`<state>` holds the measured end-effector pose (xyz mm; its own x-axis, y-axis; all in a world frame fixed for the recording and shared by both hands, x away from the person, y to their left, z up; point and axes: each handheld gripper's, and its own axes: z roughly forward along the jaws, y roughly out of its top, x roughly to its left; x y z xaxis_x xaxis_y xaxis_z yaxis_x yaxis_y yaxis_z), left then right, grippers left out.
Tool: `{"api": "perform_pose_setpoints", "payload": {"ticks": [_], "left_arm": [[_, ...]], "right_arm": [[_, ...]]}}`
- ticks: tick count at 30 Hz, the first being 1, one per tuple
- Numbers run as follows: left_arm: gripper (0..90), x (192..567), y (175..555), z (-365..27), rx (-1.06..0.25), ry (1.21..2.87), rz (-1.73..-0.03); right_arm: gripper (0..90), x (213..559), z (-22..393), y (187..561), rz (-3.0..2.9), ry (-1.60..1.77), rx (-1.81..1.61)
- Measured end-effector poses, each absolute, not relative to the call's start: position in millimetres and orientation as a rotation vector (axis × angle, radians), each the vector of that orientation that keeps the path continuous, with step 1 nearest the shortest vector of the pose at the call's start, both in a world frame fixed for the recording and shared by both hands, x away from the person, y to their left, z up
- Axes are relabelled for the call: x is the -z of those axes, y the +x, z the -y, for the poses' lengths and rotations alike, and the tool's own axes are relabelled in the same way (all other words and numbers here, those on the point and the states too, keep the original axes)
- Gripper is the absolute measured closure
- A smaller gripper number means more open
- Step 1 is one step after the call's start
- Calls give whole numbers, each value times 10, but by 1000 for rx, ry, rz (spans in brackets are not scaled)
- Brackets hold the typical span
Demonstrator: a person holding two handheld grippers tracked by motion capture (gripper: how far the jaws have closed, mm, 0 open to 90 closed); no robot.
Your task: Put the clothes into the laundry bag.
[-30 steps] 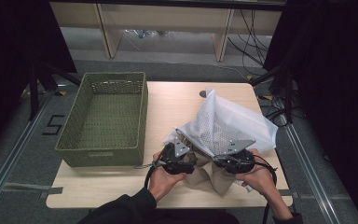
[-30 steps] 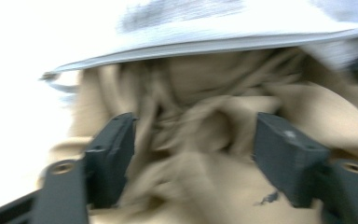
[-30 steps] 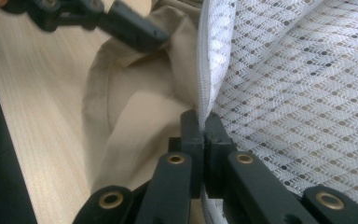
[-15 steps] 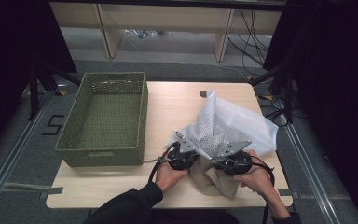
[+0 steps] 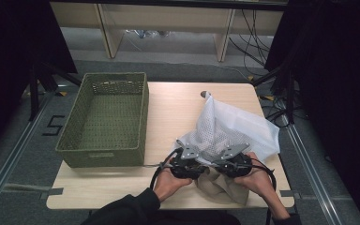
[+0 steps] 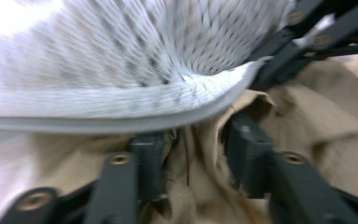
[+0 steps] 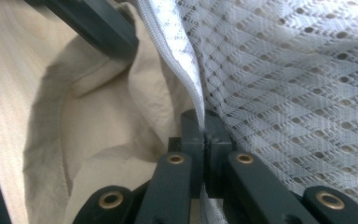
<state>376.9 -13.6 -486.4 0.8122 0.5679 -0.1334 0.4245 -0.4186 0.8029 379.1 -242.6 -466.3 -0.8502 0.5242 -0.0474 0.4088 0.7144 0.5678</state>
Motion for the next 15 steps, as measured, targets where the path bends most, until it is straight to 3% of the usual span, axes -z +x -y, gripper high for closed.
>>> {"api": "perform_pose_setpoints", "payload": {"ticks": [2,6,10,13,15], "left_arm": [[472,4748,3764,-82,-226,2085,-738],[443,4693,3836,-410,-346,2140,-782],[415,4835,3975,-494,-401,2216,-855],[414,4935,4096,-491,-396,2221,-886],[414,4975,4152,-472,-326,2177,-886]], "right_arm": [[900,4666,2425,3787,-2712,789,-832],[900,4680,2429,3820,-2707,758,-823],[900,4676,2425,3819,-2706,793,-810],[900,4682,2438,3829,-2706,777,-815],[900,4679,2447,3831,-2700,774,-813]]}}
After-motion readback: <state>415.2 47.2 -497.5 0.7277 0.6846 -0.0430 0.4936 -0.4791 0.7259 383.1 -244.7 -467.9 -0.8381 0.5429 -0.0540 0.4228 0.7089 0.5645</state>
